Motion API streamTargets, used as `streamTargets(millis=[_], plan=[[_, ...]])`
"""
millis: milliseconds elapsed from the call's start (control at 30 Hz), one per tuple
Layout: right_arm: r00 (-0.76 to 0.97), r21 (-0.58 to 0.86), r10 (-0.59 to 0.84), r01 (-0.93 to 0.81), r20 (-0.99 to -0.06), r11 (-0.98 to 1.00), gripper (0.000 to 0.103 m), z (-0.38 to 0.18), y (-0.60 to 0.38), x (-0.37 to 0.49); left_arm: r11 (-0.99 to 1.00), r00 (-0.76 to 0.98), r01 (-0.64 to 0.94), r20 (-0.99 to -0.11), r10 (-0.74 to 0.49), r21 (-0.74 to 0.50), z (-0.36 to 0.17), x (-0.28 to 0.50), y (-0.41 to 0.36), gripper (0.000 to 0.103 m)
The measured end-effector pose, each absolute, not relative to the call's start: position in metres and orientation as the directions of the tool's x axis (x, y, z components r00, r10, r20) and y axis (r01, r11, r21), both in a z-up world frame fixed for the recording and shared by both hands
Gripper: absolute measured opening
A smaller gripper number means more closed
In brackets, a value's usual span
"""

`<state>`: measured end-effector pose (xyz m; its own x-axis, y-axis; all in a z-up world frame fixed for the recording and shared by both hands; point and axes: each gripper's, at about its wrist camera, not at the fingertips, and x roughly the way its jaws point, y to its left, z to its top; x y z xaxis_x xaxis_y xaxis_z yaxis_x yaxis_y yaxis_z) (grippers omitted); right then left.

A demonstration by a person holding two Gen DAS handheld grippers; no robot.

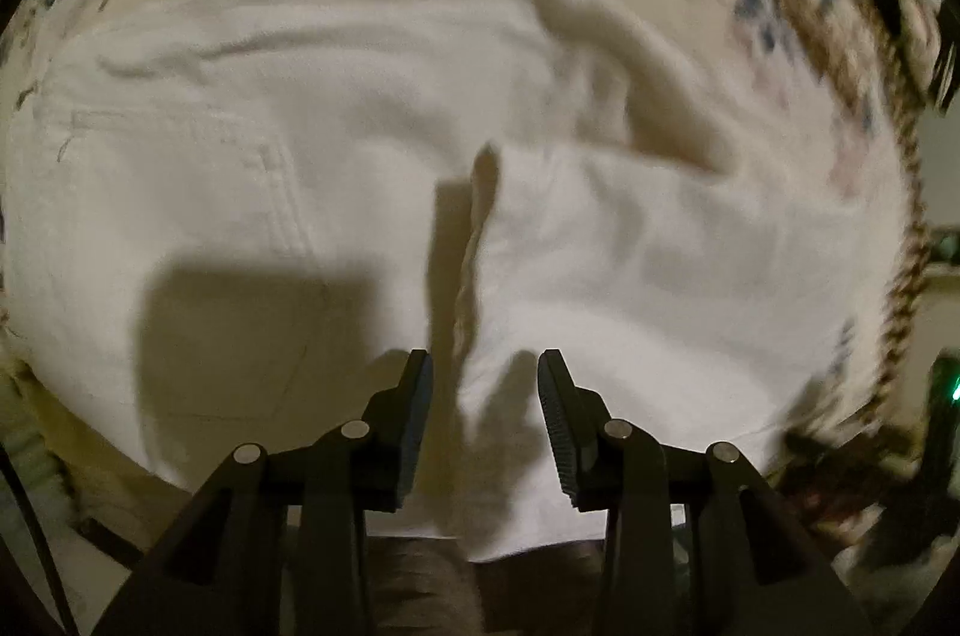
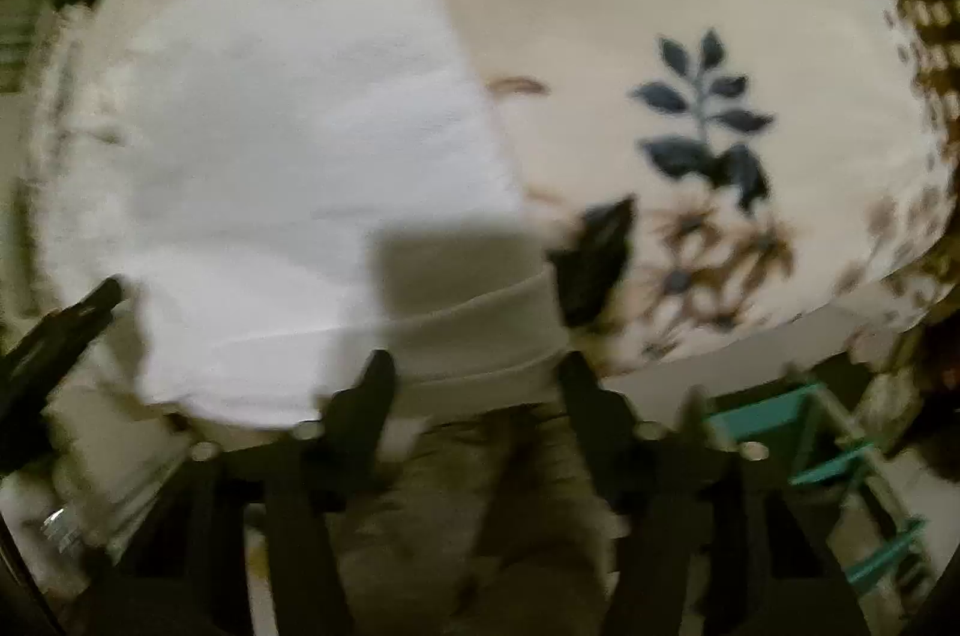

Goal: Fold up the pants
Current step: 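Grasp the folded pants edge with the left gripper and lift it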

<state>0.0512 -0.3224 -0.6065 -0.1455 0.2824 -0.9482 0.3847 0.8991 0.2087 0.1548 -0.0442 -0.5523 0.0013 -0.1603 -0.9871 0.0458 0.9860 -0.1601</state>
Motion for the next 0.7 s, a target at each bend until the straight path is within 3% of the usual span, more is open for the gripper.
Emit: streamTargets(millis=[67, 300, 333, 367, 400, 467, 500, 700], plan=[[-0.133, 0.194, 0.272, 0.423, -0.953, 0.885, 0.047, -0.615, -0.331, 0.050, 0.991, 0.000, 0.030, -0.991, -0.131, -0.131, -0.561, 0.152, -0.040, 0.037], [-0.174, 0.173, 0.270, 0.432, -0.947, 0.885, 0.049, -0.604, -0.331, 0.065, 0.973, 0.012, -0.083, -0.977, -0.213, -0.213, -0.553, 0.147, -0.012, 0.039], [-0.169, 0.180, 0.273, 0.425, -0.947, 0.887, 0.058, -0.596, -0.327, 0.069, 0.970, 0.024, -0.102, -0.975, -0.221, -0.222, -0.547, 0.146, -0.006, 0.039], [-0.159, 0.177, 0.259, 0.403, -0.953, 0.898, 0.073, -0.585, -0.318, 0.075, 0.963, 0.039, -0.133, -0.972, -0.231, -0.234, -0.542, 0.143, 0.000, 0.049], [-0.151, 0.171, 0.244, 0.382, -0.958, 0.908, 0.078, -0.577, -0.312, 0.080, 0.954, 0.058, -0.176, -0.970, -0.237, -0.243, -0.536, 0.140, 0.010, 0.067], [-0.124, 0.155, 0.204, 0.324, -0.971, 0.933, 0.083, -0.560, -0.291, 0.093, 0.940, 0.088, -0.238, -0.969, -0.230, -0.245, -0.527, 0.132, 0.032, 0.086], [-0.106, 0.151, 0.187, 0.285, -0.976, 0.946, 0.084, -0.551, -0.275, 0.102, 0.926, 0.113, -0.284, -0.968, -0.225, -0.248, -0.522, 0.127, 0.046, 0.090], [-0.082, 0.172, 0.187, 0.168, -0.979, 0.971, 0.087, -0.540, -0.187, 0.131, 0.671, 0.260, -0.654, -0.937, -0.234, -0.349, -0.522, 0.079, 0.149, 0.091]])
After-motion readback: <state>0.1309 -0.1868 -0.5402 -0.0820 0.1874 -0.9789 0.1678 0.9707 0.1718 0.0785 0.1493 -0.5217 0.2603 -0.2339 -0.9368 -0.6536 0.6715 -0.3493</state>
